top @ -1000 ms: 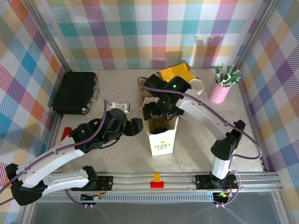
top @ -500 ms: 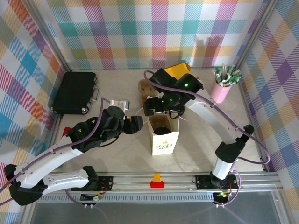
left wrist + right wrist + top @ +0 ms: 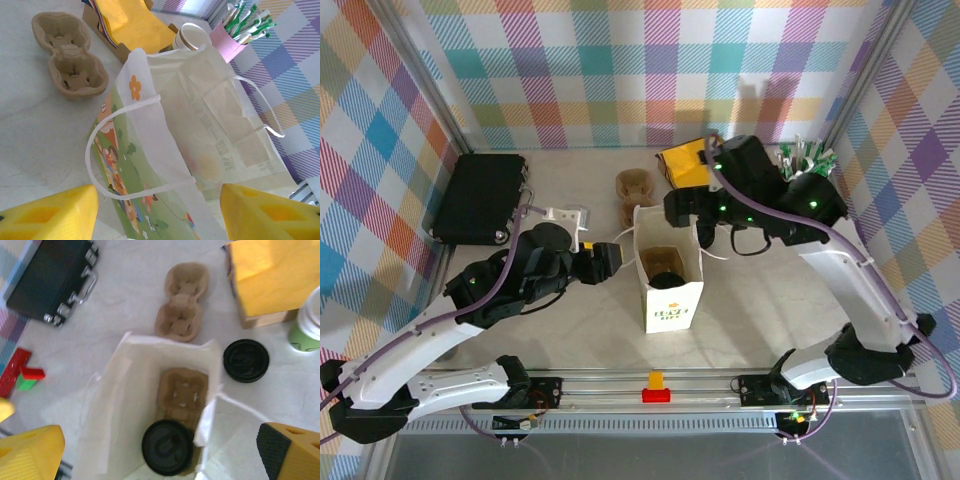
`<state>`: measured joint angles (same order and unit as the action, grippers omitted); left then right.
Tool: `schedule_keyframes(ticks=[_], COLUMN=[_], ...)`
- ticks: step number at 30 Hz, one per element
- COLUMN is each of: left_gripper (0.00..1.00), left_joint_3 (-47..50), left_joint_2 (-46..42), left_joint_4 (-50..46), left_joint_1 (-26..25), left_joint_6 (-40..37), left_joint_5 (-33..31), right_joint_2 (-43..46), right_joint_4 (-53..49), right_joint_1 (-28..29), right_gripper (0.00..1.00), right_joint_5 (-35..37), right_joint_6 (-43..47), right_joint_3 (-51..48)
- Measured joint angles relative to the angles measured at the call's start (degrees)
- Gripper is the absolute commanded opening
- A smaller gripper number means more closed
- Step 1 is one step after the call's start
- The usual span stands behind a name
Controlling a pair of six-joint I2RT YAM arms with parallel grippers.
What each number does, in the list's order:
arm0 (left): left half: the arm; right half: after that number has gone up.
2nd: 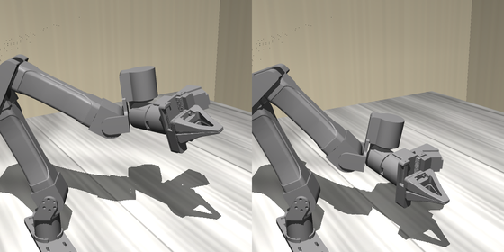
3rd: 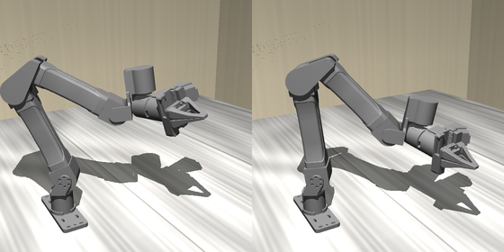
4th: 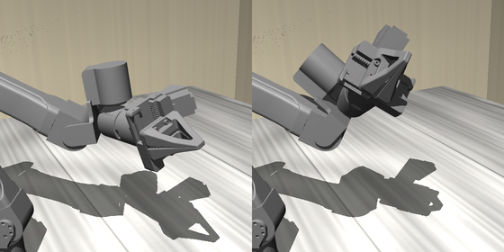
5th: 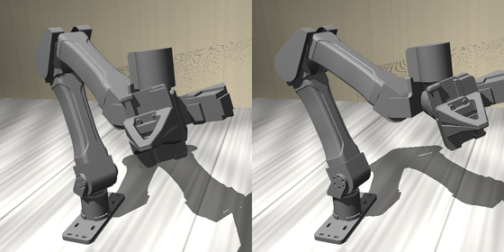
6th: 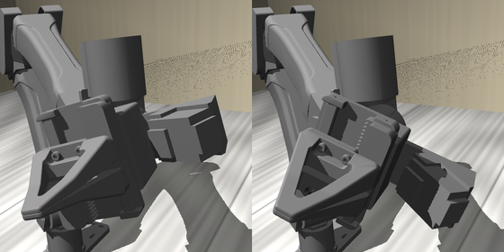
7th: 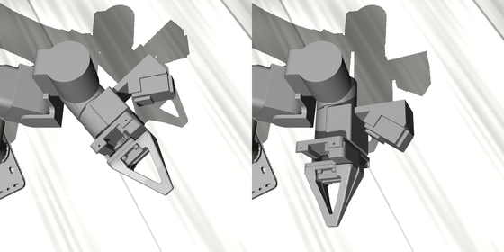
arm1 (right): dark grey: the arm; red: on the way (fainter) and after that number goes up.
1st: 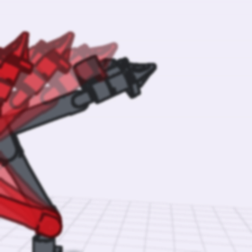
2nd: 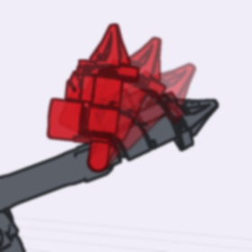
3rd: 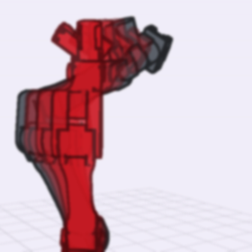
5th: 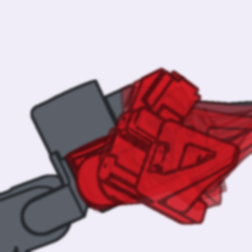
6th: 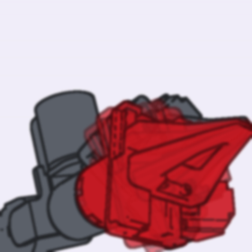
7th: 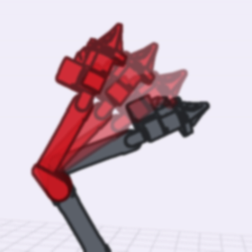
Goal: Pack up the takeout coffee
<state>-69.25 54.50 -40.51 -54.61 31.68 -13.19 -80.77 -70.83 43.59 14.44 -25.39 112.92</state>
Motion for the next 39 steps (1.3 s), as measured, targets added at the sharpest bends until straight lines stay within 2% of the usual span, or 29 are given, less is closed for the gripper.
schedule_keyframes(ticks=[5, 9, 14, 17, 20, 30, 39], left_gripper=[0.65, 0.66, 0.68, 0.7, 0.7, 0.73, 0.73], left_joint_3=[0.0, 0.0, 0.0, 0.0, 0.0, -0.02, 0.5], left_joint_2=[-1.55, -1.84, -1.75, -1.57, -0.74, 3.87, 3.56], left_joint_4=[-0.35, -0.52, -2.69, -2.86, -2.78, -0.22, 3.3], left_joint_1=[0.0, 0.0, 0.22, 1.11, 2.69, 6.84, 8.28], left_joint_6=[-0.2, -1.7, -4.85, -6.54, -7.63, -10.95, -14.91], left_joint_5=[-1.16, -3.3, -8.31, -10.54, -11.56, -10.67, -8.11], right_joint_2=[4.87, 7.67, 8.48, 7.48, 5.99, -1.79, -9.68], right_joint_4=[5.22, 9.64, 11.89, 13.0, 14.38, 20.0, 24.74], right_joint_1=[-12.04, -19.56, -33.07, -38.75, -40.65, -45.16, -47.3], right_gripper=[0.99, 0.99, 0.99, 0.99, 0.99, 0.99, 0.86], right_joint_5=[-1.88, -3.48, -12.48, -16.79, -17.97, -13.29, -12.87], right_joint_6=[0.59, 1.05, 1.53, 2.78, 4.0, 7.1, 11.39], right_joint_3=[-8.15, -13.9, -16.5, -16.57, -16.63, -16.61, -13.99])
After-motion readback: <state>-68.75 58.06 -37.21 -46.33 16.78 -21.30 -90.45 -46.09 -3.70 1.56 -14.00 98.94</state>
